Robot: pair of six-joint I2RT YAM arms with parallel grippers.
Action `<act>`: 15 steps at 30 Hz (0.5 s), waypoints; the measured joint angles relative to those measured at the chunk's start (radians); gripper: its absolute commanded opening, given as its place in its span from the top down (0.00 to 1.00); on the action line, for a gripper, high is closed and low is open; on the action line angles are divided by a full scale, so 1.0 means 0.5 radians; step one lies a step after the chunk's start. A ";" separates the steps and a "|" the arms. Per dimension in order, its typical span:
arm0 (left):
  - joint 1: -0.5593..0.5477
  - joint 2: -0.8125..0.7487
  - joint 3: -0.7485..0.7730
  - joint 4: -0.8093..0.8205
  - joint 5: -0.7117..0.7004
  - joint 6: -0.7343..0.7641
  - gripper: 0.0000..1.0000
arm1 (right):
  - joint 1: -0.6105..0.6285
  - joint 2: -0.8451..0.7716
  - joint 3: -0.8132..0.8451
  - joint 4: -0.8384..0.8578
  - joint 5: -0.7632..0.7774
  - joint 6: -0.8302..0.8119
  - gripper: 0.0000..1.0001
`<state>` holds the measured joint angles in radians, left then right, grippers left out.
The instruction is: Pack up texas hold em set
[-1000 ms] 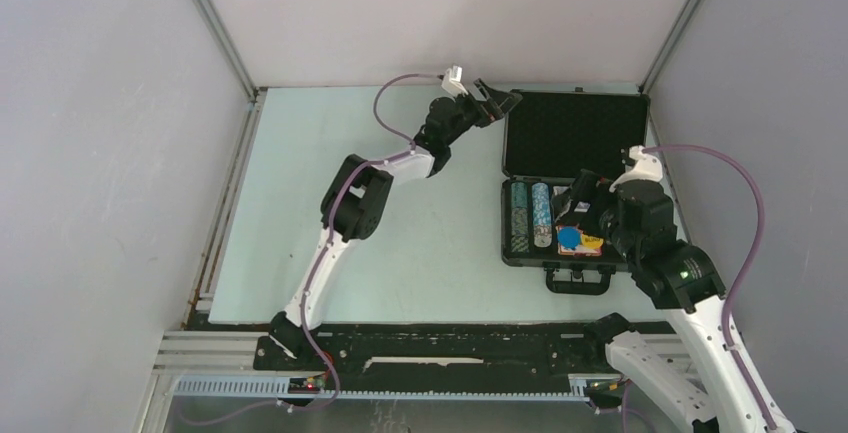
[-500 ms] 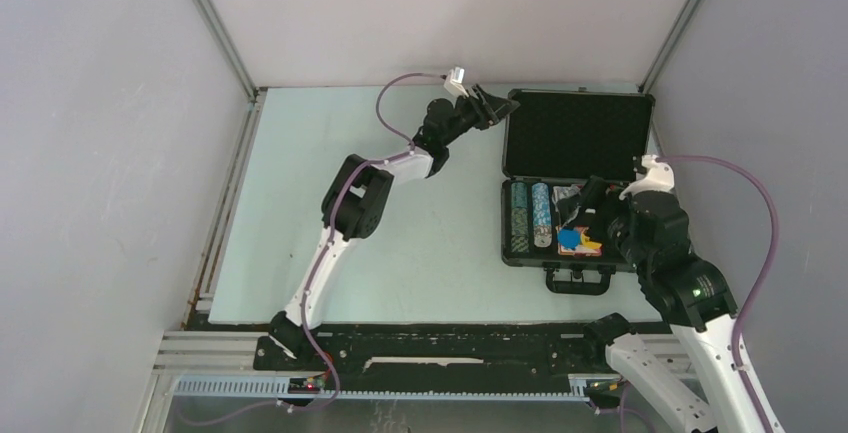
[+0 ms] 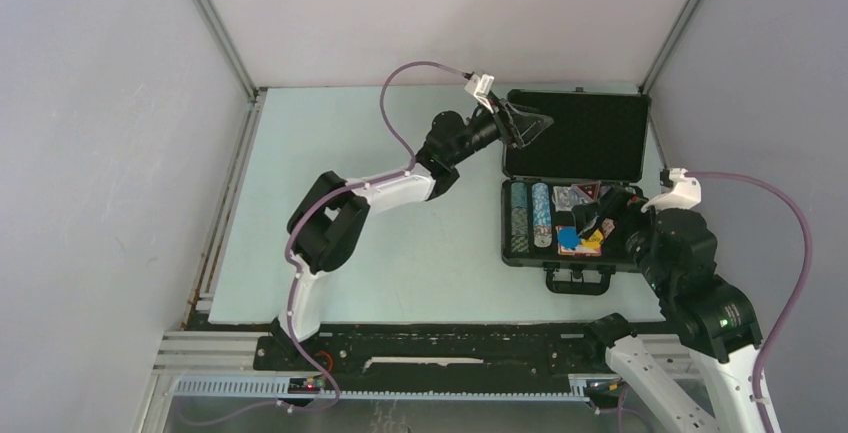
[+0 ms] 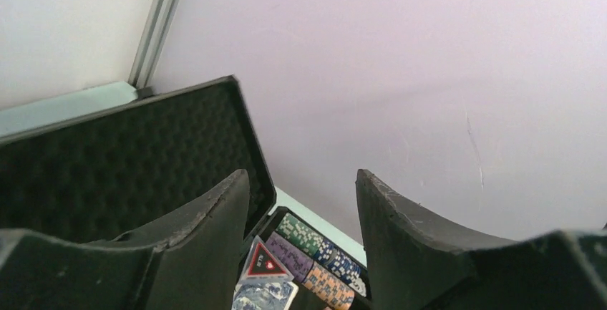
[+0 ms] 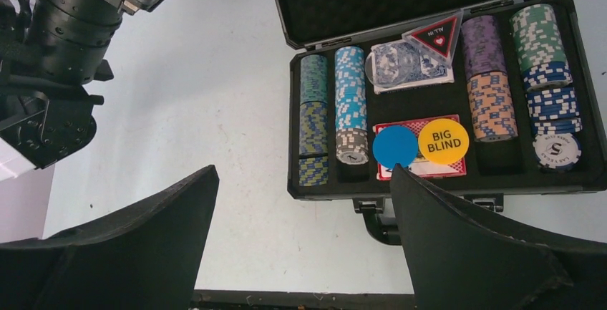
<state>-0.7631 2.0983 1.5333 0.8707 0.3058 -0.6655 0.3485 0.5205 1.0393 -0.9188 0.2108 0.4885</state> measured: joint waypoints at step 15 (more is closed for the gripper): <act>0.157 0.161 0.076 -0.289 -0.569 -0.239 0.06 | -0.001 0.016 0.060 -0.092 0.034 0.005 0.00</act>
<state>-0.6846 2.1788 1.5711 0.7261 0.0212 -0.7849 0.3481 0.5285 1.0691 -0.9649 0.2279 0.4908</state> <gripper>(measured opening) 0.982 0.993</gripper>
